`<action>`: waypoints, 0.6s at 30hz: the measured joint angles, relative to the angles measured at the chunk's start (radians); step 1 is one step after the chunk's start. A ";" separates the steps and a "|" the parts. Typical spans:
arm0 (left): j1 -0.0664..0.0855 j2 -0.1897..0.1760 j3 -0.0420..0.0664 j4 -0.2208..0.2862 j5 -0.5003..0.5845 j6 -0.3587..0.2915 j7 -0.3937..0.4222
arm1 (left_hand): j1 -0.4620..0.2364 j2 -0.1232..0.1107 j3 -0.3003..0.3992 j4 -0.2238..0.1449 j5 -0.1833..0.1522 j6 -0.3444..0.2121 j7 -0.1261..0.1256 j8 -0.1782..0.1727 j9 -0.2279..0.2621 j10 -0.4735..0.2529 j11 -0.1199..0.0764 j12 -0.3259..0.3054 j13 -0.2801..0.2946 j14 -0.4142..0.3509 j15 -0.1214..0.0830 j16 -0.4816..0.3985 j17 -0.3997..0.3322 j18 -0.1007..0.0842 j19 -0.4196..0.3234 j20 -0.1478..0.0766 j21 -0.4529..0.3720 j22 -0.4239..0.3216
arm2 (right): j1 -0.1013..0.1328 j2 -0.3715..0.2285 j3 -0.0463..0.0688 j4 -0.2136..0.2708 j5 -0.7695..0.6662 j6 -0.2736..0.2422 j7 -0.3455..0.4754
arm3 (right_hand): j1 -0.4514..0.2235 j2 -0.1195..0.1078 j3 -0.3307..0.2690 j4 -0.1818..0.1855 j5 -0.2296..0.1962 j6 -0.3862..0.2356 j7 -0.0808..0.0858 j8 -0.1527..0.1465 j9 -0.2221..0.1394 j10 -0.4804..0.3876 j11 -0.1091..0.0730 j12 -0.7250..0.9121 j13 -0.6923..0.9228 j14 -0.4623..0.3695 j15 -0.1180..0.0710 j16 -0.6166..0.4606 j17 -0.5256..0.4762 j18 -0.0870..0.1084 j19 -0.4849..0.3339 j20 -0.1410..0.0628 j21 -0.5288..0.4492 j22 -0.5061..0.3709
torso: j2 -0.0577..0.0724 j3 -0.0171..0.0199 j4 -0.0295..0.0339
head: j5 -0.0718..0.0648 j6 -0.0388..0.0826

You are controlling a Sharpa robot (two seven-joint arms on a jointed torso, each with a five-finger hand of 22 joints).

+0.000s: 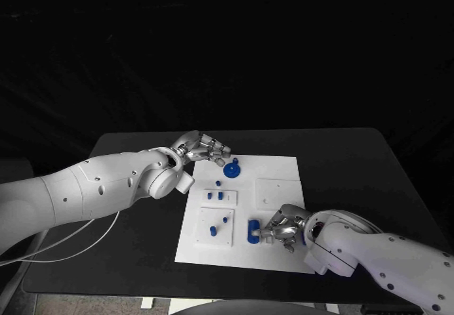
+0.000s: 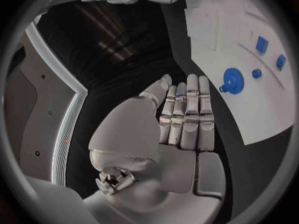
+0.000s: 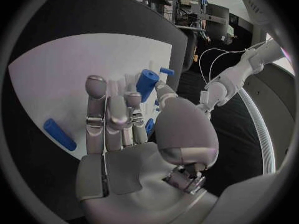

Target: Assemble the parts on the task board

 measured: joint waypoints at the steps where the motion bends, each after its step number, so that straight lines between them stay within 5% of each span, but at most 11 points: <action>1: 0.000 0.000 0.000 0.000 0.000 0.000 0.000 | 0.000 0.000 0.000 0.000 0.000 0.000 0.000 0.000 0.000 0.000 0.000 0.000 0.000 0.000 0.000 0.000 0.000 0.000 0.000 0.000 0.000 0.000 | 0.000 0.000 0.000 0.000 0.000 0.000 0.001 | 0.000 0.000 -0.002 -0.002 0.004 0.000 0.000 0.000 0.000 0.000 0.000 0.000 0.000 0.000 0.000 -0.001 0.000 0.000 0.000 0.000 0.000 0.000 | 0.000 0.0000 0.0001 | 0.000 0.000; 5: 0.000 0.000 0.000 0.000 0.000 0.001 -0.001 | 0.000 0.000 0.000 0.000 0.000 -0.004 -0.004 0.000 0.000 0.000 0.000 0.000 0.000 0.000 0.000 0.000 0.000 0.000 0.000 0.000 0.000 -0.003 | 0.000 0.000 0.000 -0.002 0.000 0.000 0.003 | -0.013 0.010 -0.051 0.033 0.039 0.000 0.000 0.000 0.000 0.000 0.000 0.000 0.000 0.000 0.000 -0.004 0.000 0.000 0.000 0.000 0.000 0.000 | 0.000 -0.0005 0.0001 | -0.001 0.000; 7: 0.000 0.000 0.000 -0.001 0.000 0.001 -0.001 | 0.000 0.000 0.000 0.000 0.000 -0.004 -0.004 0.000 0.000 0.000 0.000 0.000 0.000 0.000 0.000 0.000 0.000 0.000 0.000 0.000 0.000 -0.003 | 0.000 0.000 0.000 -0.002 0.000 -0.001 0.003 | -0.029 0.050 -0.147 0.019 0.101 0.000 0.000 0.000 0.000 0.000 0.000 0.000 0.000 0.000 0.000 -0.004 0.000 0.000 0.000 0.000 0.000 0.000 | 0.000 -0.0005 0.0001 | -0.001 0.000; 11: 0.000 -0.001 0.000 -0.001 0.000 0.002 -0.002 | -0.001 0.001 -0.002 0.004 0.000 -0.004 -0.004 0.000 0.000 0.000 0.000 0.000 0.000 0.000 0.000 0.000 0.000 0.000 0.004 0.004 0.000 -0.006 | 0.000 0.000 0.000 -0.002 0.001 -0.002 0.005 | -0.036 0.099 -0.249 -0.003 0.133 0.000 0.000 0.000 0.004 0.000 0.000 0.000 -0.002 0.000 0.000 -0.004 0.000 0.000 0.000 0.000 0.000 0.000 | 0.000 -0.0004 0.0001 | -0.001 0.001; 15: 0.000 -0.001 0.000 -0.001 0.000 0.002 -0.003 | -0.004 0.004 0.000 0.006 0.000 -0.004 -0.004 0.000 0.000 0.000 0.000 0.000 0.000 0.000 0.000 0.000 0.001 0.000 0.004 0.004 0.000 -0.008 | 0.000 -0.001 0.000 -0.003 0.004 -0.003 0.008 | -0.045 0.092 -0.252 0.039 0.117 0.000 0.000 0.000 0.008 0.000 0.000 0.000 -0.004 0.000 0.000 -0.004 -0.001 0.000 0.000 0.000 0.000 0.000 | 0.000 0.0000 0.0001 | -0.001 0.001; 18: 0.000 -0.001 0.000 -0.001 0.000 0.003 -0.003 | -0.004 0.004 0.000 0.006 0.000 -0.004 -0.004 0.000 0.000 0.000 0.000 0.000 0.000 0.000 0.000 0.000 0.001 0.000 0.004 0.004 0.000 -0.008 | 0.000 -0.004 0.000 -0.001 0.007 -0.003 0.014 | -0.038 0.064 -0.234 0.079 0.100 0.000 0.000 0.000 0.010 0.000 0.000 0.000 -0.004 0.000 0.000 -0.004 -0.001 0.000 0.000 0.000 0.000 0.000 | 0.000 -0.0001 0.0001 | -0.002 0.002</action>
